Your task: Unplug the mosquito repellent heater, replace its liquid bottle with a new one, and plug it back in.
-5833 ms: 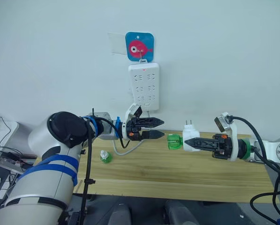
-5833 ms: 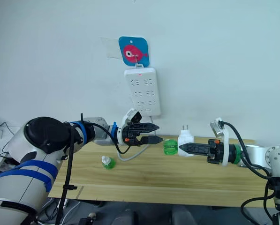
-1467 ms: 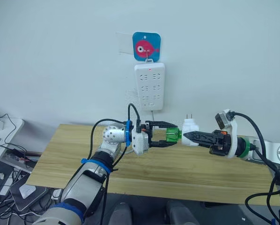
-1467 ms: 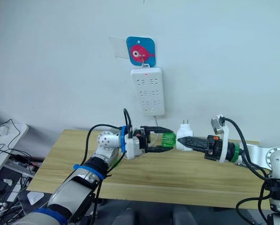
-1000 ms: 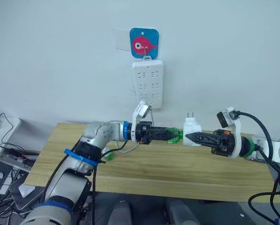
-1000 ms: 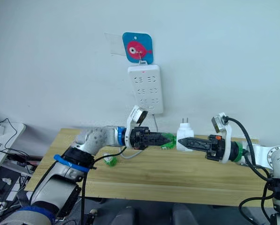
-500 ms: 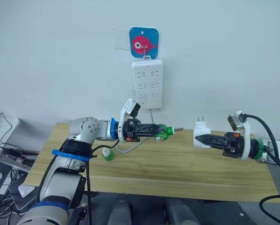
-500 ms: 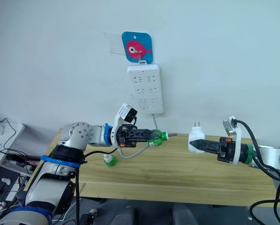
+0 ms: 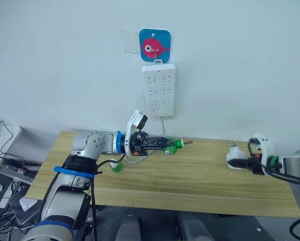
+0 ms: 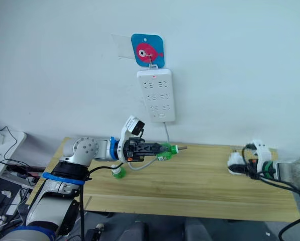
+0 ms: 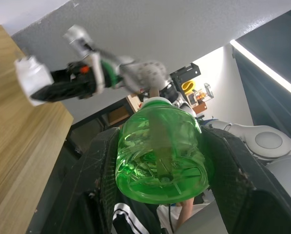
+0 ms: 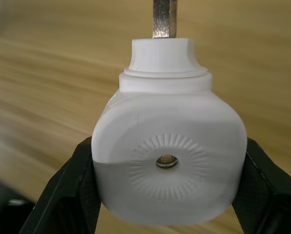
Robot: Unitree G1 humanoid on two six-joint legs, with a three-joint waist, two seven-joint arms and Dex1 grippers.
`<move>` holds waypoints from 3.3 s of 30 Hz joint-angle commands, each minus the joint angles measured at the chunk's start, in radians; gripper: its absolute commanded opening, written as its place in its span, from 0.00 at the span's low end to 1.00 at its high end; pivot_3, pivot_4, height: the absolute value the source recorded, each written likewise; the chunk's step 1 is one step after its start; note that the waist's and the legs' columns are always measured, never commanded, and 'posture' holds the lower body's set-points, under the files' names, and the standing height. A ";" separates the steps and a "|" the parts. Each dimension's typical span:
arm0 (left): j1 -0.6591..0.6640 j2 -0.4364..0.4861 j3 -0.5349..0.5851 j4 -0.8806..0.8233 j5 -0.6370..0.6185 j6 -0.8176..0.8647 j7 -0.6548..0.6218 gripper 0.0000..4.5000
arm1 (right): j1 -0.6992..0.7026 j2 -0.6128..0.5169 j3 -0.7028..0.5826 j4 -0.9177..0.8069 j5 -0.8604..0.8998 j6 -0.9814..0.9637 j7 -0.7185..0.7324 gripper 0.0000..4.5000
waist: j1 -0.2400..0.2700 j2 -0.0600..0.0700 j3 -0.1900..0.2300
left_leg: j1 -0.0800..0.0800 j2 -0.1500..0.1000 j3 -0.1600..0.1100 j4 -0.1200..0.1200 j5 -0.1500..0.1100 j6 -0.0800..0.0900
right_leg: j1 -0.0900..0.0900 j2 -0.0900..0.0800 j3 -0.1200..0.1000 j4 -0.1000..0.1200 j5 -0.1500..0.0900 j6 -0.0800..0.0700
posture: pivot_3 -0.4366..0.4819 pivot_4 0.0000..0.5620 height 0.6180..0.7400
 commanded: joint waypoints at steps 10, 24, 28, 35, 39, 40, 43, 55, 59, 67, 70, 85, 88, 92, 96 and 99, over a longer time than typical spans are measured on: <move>0.044 0.011 0.046 -0.099 0.011 -0.014 -0.001 0.49 | -0.160 0.086 0.020 0.317 -0.340 -0.095 0.064 0.68 | 0.015 0.000 0.000 | 0.000 0.000 0.000 0.000 0.000 0.000 | 0.000 -0.001 0.000 0.001 0.002 -0.003 | 0.58 0.26 1.00; 0.059 0.002 0.027 -0.107 0.048 -0.052 -0.014 0.49 | -0.191 0.135 -0.081 0.391 -0.388 0.051 0.086 0.89 | 0.016 0.000 0.000 | 0.000 -0.001 0.001 0.001 0.000 0.000 | 0.001 -0.002 0.000 0.001 0.003 -0.003 | 0.57 0.26 1.00; 0.047 0.003 0.014 -0.077 0.072 -0.068 -0.039 0.49 | -0.169 0.125 -0.125 0.295 -0.368 0.128 0.089 0.99 | 0.015 0.000 0.000 | 0.000 -0.002 0.001 0.001 0.000 -0.001 | 0.001 -0.002 0.000 0.001 0.003 -0.003 | 0.55 0.25 1.00; 0.030 -0.004 0.000 -0.043 0.099 -0.085 -0.077 0.49 | -0.080 0.020 -0.192 0.012 -0.361 0.190 0.116 0.99 | 0.013 0.000 0.000 | 0.000 -0.002 0.001 0.001 0.000 -0.001 | 0.001 -0.002 0.000 0.001 0.003 -0.003 | 0.52 0.24 1.00; 0.031 -0.013 0.003 -0.030 0.122 -0.130 -0.094 0.49 | 0.006 -0.057 -0.288 -0.230 -0.318 0.186 0.150 0.99 | 0.013 0.000 0.001 | 0.000 -0.002 0.001 0.001 0.000 -0.001 | 0.001 -0.003 0.000 0.000 0.001 0.000 | 0.50 0.24 1.00; 0.034 -0.019 0.006 -0.030 0.131 -0.155 -0.095 0.49 | 0.021 -0.046 -0.331 -0.282 -0.287 0.208 0.155 0.99 | 0.011 0.000 0.001 | 0.000 -0.002 0.001 0.001 0.000 -0.001 | 0.001 -0.003 0.000 0.000 0.001 0.001 | 0.49 0.25 1.00; 0.056 -0.048 0.002 -0.063 0.168 -0.263 -0.094 0.49 | 0.010 0.137 -0.565 -0.413 -0.159 0.342 0.095 0.99 | 0.004 -0.002 0.001 | 0.001 -0.001 0.000 0.000 0.000 -0.001 | 0.001 -0.003 0.000 0.001 0.000 0.001 | 0.48 0.24 1.00; 0.091 -0.277 0.037 -0.046 0.401 -0.832 0.101 0.49 | -0.145 0.976 -1.133 -0.873 0.106 0.626 -0.240 0.99 | 0.008 0.000 0.002 | 0.001 -0.002 0.000 0.000 0.000 -0.002 | 0.001 -0.004 0.000 0.001 0.003 -0.002 | 0.45 0.26 1.00; 0.098 -0.307 0.020 -0.037 0.448 -0.908 0.125 0.49 | -0.128 1.099 -1.120 -0.899 0.229 0.626 -0.317 0.99 | 0.002 0.000 0.002 | 0.001 -0.002 0.001 -0.002 0.000 -0.002 | 0.001 -0.004 0.000 0.000 0.003 -0.002 | 0.46 0.26 1.00; 0.093 -0.348 0.005 -0.030 0.486 -0.959 0.154 0.49 | -0.159 1.243 -1.098 -0.901 0.367 0.624 -0.513 0.99 | -0.013 0.000 0.002 | 0.000 -0.002 0.000 -0.002 0.000 -0.001 | 0.000 -0.003 0.000 0.001 0.003 -0.002 | 0.47 0.25 1.00; 0.097 -0.355 0.000 -0.044 0.484 -0.960 0.152 0.49 | -0.143 1.246 -1.067 -0.887 0.427 0.599 -0.571 0.99 | -0.013 0.000 0.002 | 0.000 -0.002 0.001 -0.003 0.000 -0.001 | 0.000 -0.003 0.000 0.000 0.003 -0.002 | 0.47 0.24 1.00; 0.112 -0.377 -0.009 -0.093 0.470 -0.943 0.154 0.49 | 0.024 1.133 -0.782 -0.791 0.769 0.377 -0.836 0.17 | -0.015 0.001 0.002 | -0.001 -0.002 0.001 -0.004 0.000 -0.001 | -0.001 -0.003 0.000 -0.001 0.002 -0.001 | 0.49 0.22 1.00; 0.111 -0.381 -0.007 -0.092 0.472 -0.946 0.157 0.49 | 0.072 1.069 -0.691 -0.781 0.875 0.289 -0.896 0.17 | -0.015 0.001 0.002 | -0.001 -0.002 0.001 -0.005 0.000 -0.001 | -0.001 -0.003 0.000 -0.001 0.001 0.000 | 0.49 0.22 1.00; 0.114 -0.382 -0.008 -0.096 0.472 -0.948 0.156 0.49 | 0.120 0.977 -0.586 -0.777 0.975 0.167 -0.953 0.17 | -0.016 0.001 0.002 | 0.000 -0.002 0.001 -0.005 0.000 -0.001 | -0.001 -0.003 0.001 -0.001 0.000 0.002 | 0.49 0.21 1.00; 0.113 -0.382 -0.005 -0.092 0.474 -0.956 0.155 0.49 | 0.146 0.891 -0.508 -0.773 1.040 0.061 -0.978 0.17 | -0.016 0.001 0.002 | 0.000 -0.002 0.001 -0.005 0.000 -0.001 | -0.001 -0.003 0.001 -0.001 0.000 0.002 | 0.49 0.21 1.00; 0.111 -0.377 -0.013 -0.090 0.480 -0.953 0.149 0.49 | 0.155 0.834 -0.466 -0.773 1.066 -0.006 -0.981 0.17 | -0.015 0.000 0.002 | 0.000 -0.002 0.001 -0.005 0.000 -0.001 | -0.001 -0.003 0.001 -0.001 0.000 0.002 | 0.49 0.21 1.00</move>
